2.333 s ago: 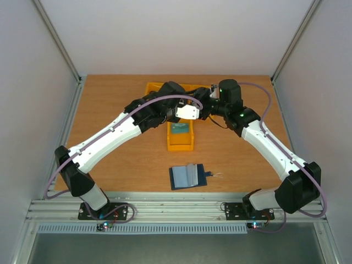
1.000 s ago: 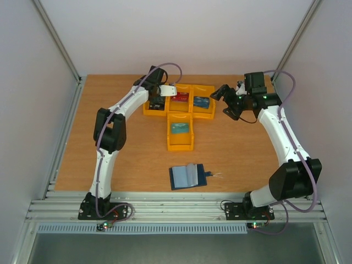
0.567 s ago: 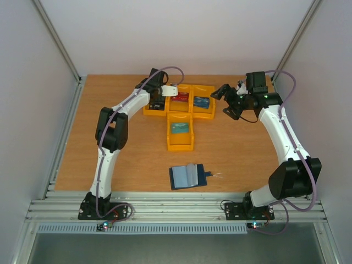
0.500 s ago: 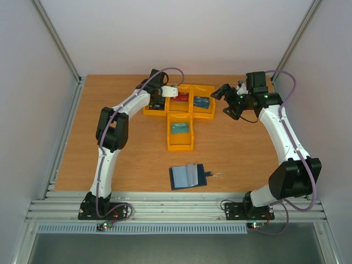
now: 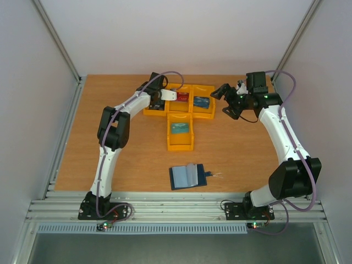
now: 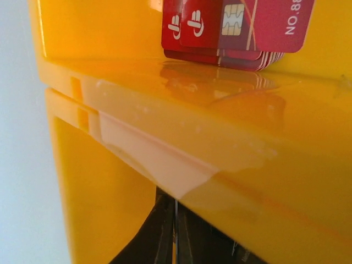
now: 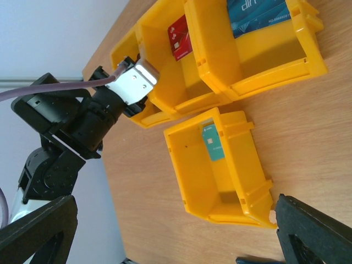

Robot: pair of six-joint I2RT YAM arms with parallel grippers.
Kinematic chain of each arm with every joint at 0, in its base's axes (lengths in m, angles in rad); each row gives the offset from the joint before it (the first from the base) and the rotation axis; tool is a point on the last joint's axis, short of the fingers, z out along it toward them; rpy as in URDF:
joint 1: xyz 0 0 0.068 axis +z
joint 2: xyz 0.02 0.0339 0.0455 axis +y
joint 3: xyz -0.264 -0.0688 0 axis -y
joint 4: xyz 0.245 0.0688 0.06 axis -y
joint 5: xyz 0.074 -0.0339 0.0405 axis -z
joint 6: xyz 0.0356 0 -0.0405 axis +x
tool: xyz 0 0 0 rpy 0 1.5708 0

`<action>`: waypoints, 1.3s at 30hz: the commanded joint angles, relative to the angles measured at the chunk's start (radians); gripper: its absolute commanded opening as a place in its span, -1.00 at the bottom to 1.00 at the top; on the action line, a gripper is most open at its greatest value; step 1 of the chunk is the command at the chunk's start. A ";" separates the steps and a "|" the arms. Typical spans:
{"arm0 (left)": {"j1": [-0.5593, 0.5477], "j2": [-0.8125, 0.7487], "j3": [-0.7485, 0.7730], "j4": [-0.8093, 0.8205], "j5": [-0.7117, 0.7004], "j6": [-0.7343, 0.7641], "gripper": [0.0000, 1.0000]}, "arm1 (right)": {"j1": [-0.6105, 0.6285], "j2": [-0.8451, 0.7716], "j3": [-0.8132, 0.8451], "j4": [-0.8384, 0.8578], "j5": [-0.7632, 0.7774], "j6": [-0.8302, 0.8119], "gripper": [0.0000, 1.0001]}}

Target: Take the credit cards out of the card holder

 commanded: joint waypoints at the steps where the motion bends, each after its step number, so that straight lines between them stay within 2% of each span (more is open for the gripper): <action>1: 0.005 0.004 -0.019 0.029 0.014 0.017 -0.80 | -0.008 -0.015 -0.006 0.024 -0.027 0.008 0.97; 8: 0.005 -0.031 -0.017 0.004 0.038 0.005 -0.36 | -0.010 -0.011 -0.008 0.030 -0.038 0.011 0.97; 14: 0.005 -0.067 -0.001 -0.020 0.045 -0.015 0.24 | -0.010 -0.012 -0.005 0.037 -0.050 0.010 0.97; 23: 0.005 -0.151 0.037 -0.126 0.038 -0.066 0.96 | -0.017 -0.039 -0.006 0.022 -0.053 -0.004 0.97; 27: 0.005 -0.234 0.035 -0.218 0.053 -0.121 0.99 | -0.024 -0.063 -0.005 0.017 -0.052 -0.020 0.97; 31: 0.007 -0.334 0.045 -0.312 0.075 -0.288 0.99 | -0.032 -0.103 -0.009 0.031 -0.037 -0.071 0.97; 35: 0.038 -0.439 0.036 -0.361 0.088 -0.616 0.99 | -0.038 -0.203 -0.059 0.108 0.095 -0.186 0.97; 39: 0.125 -0.535 0.022 -0.401 0.133 -0.899 0.99 | -0.038 -0.343 -0.176 0.261 0.281 -0.358 0.97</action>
